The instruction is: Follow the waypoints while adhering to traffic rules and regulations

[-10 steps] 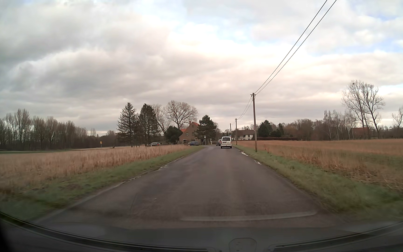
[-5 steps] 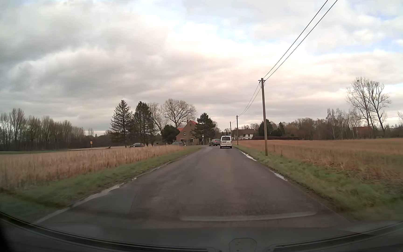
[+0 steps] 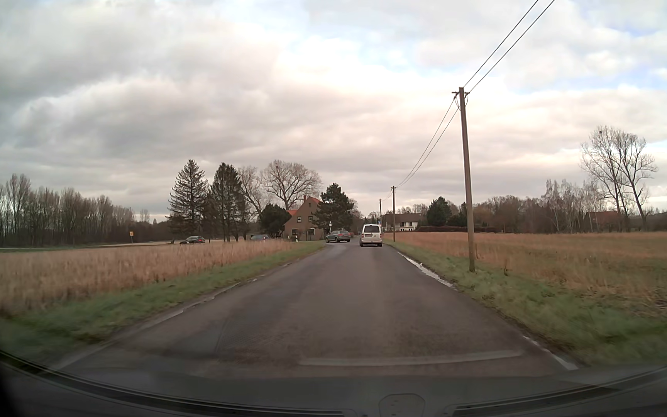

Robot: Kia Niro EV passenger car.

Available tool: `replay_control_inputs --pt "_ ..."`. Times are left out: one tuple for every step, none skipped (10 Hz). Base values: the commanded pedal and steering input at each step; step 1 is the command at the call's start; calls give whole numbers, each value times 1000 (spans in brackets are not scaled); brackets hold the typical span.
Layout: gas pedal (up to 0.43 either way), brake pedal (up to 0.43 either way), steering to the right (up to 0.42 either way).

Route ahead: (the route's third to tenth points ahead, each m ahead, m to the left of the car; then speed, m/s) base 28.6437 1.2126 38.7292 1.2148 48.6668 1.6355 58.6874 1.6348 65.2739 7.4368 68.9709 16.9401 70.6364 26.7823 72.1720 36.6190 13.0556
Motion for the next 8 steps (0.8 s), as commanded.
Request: replay_control_inputs --pt "47 0 8" --pt "0 0 8" --pt "0 0 8" --pt "0 0 8" --pt "0 0 7" --pt "0 0 7" --pt "20 0 6" --pt "28 0 5"
